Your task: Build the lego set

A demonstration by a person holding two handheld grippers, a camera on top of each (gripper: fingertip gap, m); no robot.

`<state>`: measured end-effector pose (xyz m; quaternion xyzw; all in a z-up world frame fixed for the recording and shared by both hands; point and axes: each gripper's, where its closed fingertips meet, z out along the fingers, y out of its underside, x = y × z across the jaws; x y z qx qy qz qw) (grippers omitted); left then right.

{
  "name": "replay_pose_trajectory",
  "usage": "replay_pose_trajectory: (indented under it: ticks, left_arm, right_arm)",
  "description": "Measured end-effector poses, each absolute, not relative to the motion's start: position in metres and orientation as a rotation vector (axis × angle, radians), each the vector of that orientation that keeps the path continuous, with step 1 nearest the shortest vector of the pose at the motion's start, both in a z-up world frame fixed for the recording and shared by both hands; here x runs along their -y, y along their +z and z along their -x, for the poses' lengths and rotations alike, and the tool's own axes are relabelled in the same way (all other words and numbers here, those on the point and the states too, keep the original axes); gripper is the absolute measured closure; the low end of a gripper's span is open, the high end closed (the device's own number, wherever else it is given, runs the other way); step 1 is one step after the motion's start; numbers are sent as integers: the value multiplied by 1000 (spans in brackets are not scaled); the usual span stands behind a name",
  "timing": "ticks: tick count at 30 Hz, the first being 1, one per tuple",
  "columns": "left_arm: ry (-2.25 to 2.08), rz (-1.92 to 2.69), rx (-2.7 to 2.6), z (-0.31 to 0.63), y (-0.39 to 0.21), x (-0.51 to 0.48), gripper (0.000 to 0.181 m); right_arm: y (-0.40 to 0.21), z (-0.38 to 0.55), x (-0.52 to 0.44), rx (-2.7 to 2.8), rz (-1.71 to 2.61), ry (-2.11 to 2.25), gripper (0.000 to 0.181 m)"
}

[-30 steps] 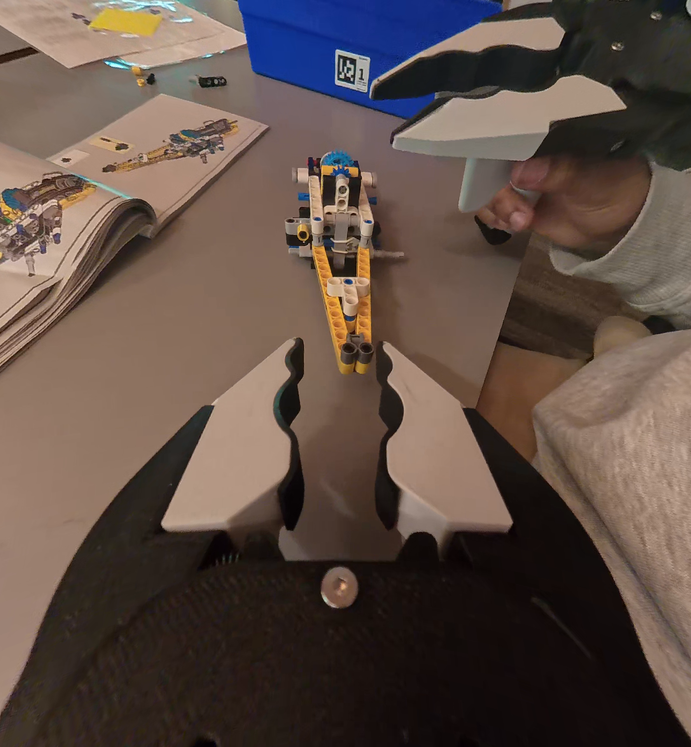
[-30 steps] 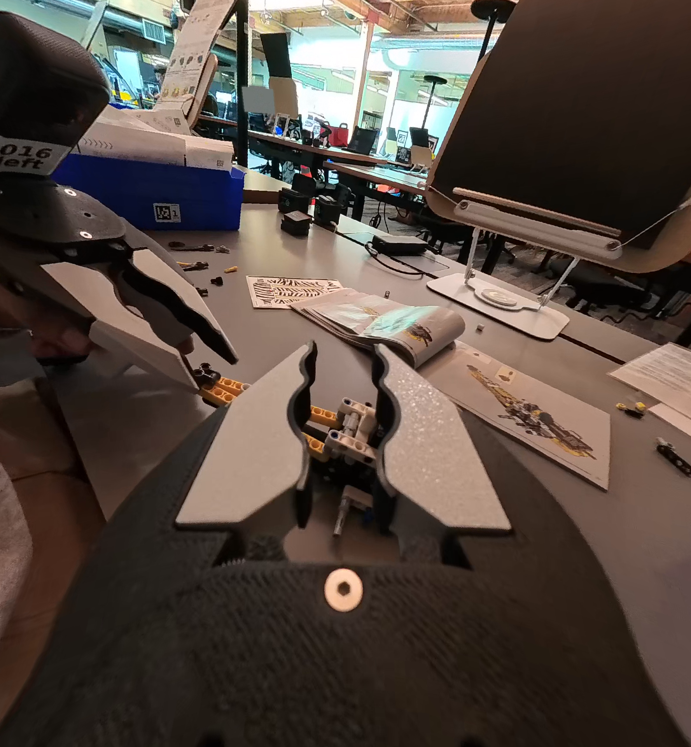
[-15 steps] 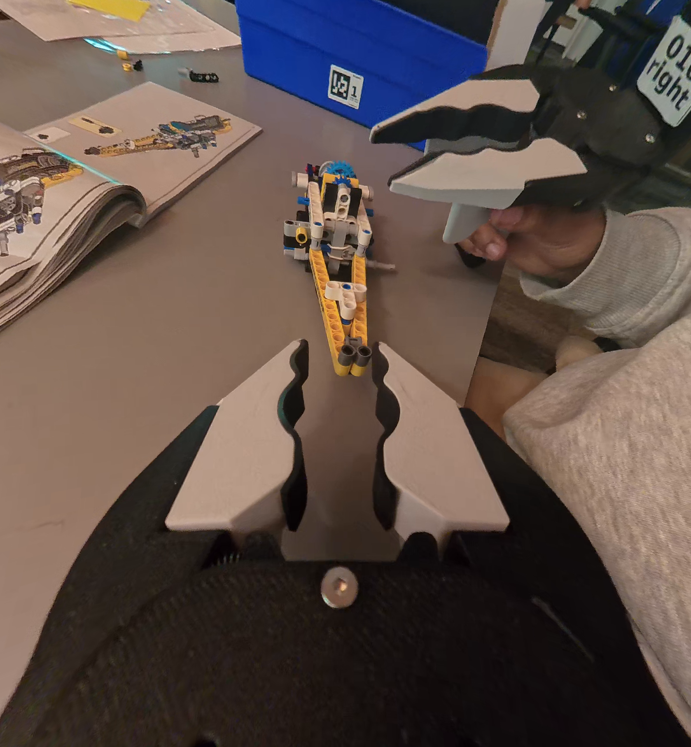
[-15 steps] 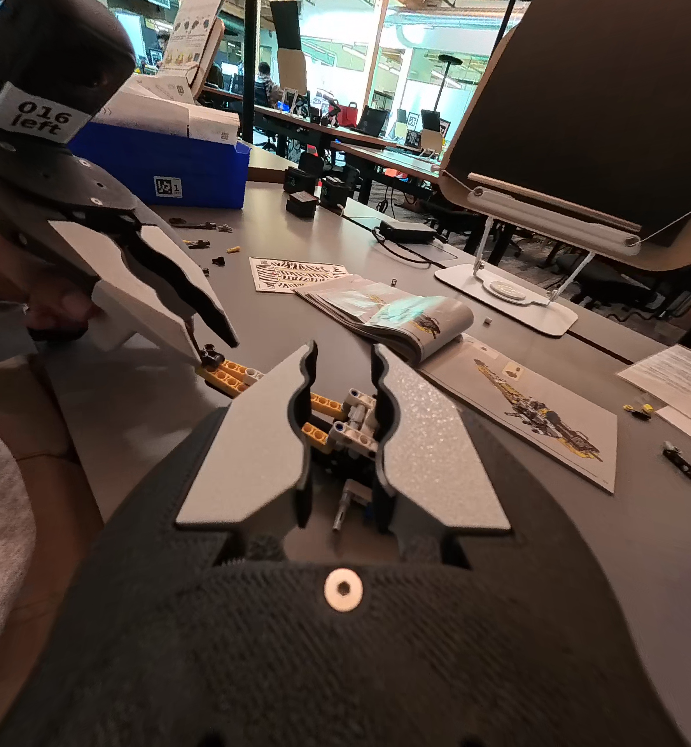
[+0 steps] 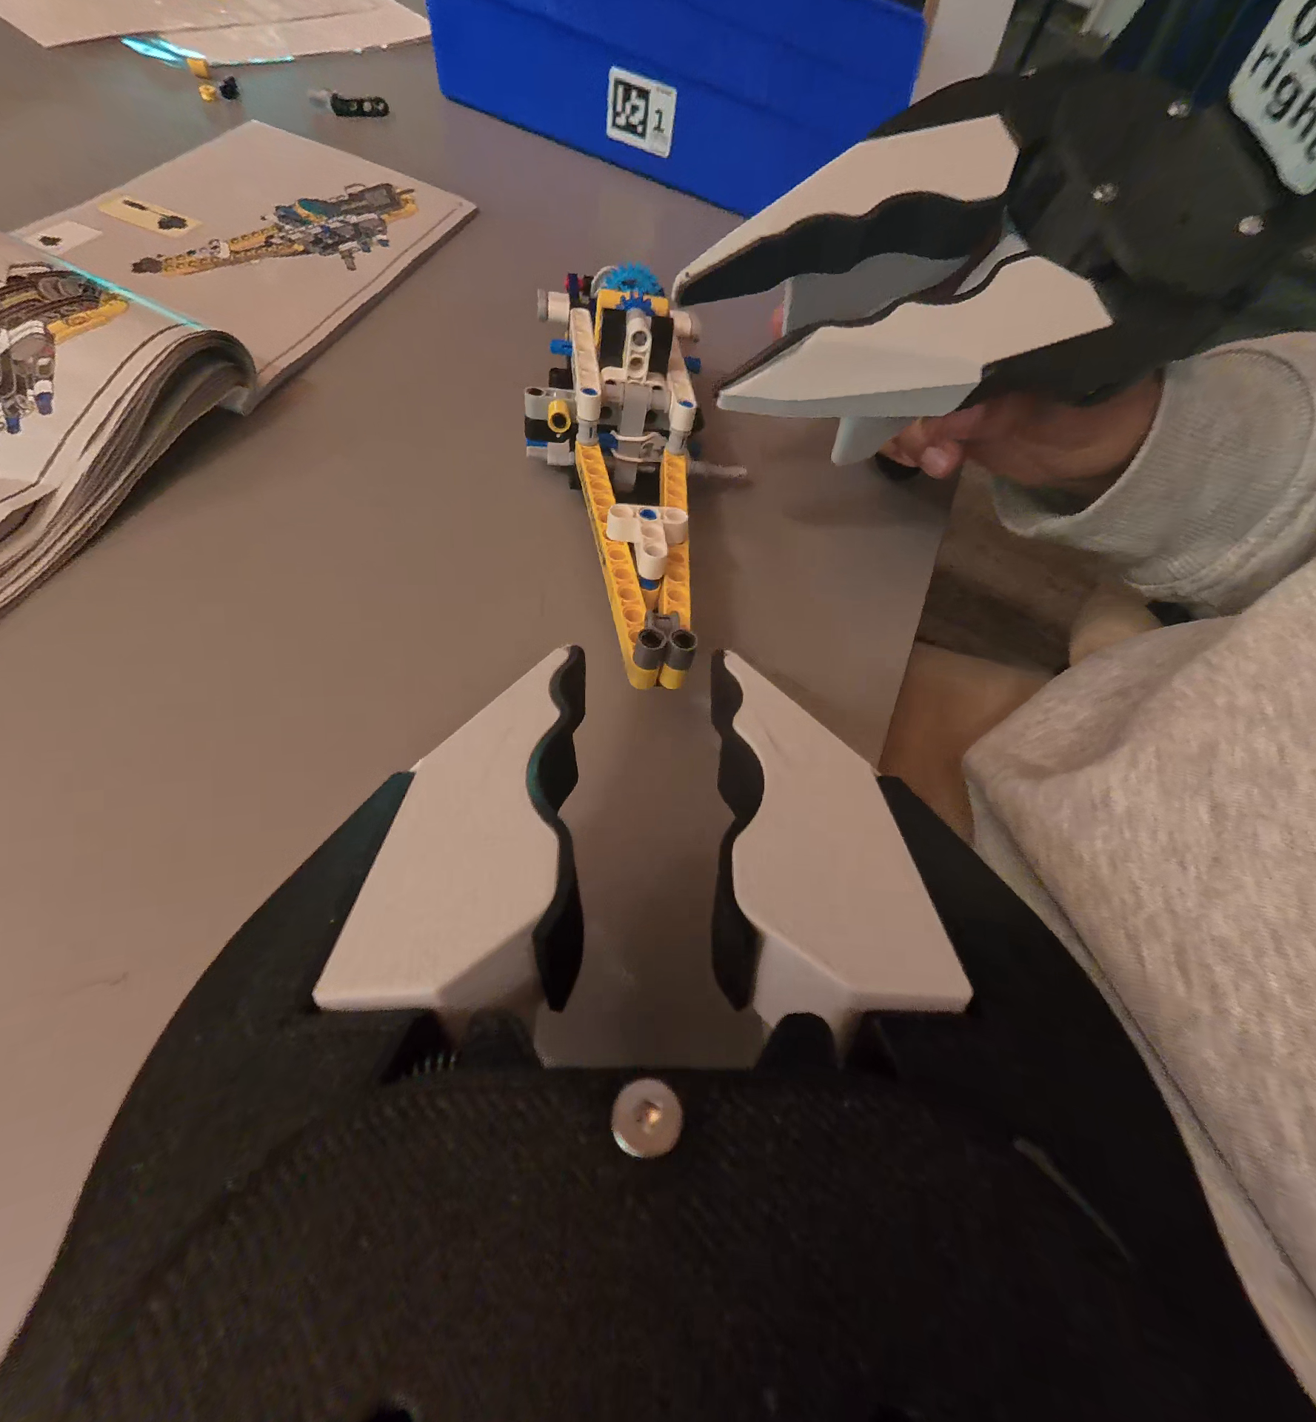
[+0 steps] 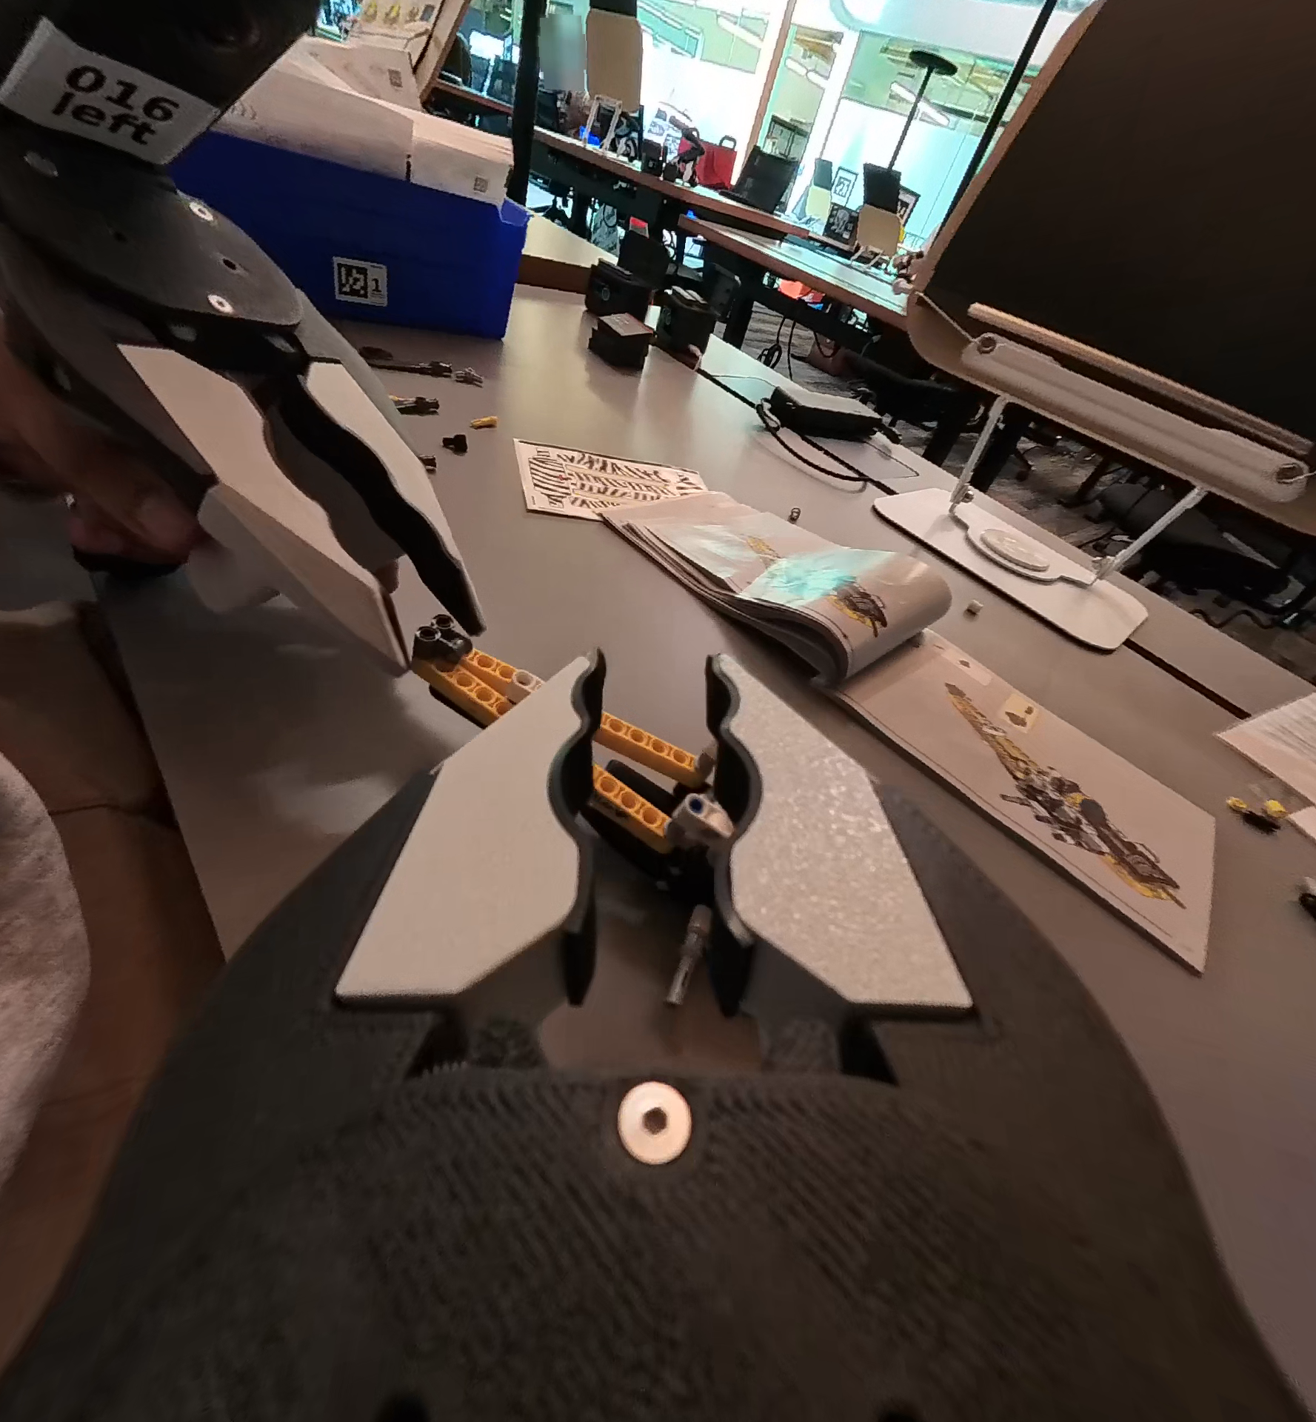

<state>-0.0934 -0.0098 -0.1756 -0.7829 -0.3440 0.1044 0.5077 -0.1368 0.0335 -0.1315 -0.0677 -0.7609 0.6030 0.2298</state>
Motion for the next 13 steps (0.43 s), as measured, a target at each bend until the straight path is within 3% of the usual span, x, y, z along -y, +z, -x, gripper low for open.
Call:
replay_pose_trajectory:
  ticks: [13]
  left_arm:
    - [300, 1939, 816, 93, -180, 8, 155]
  right_arm:
    - [-139, 125, -24, 2146, 98, 1621, 161]
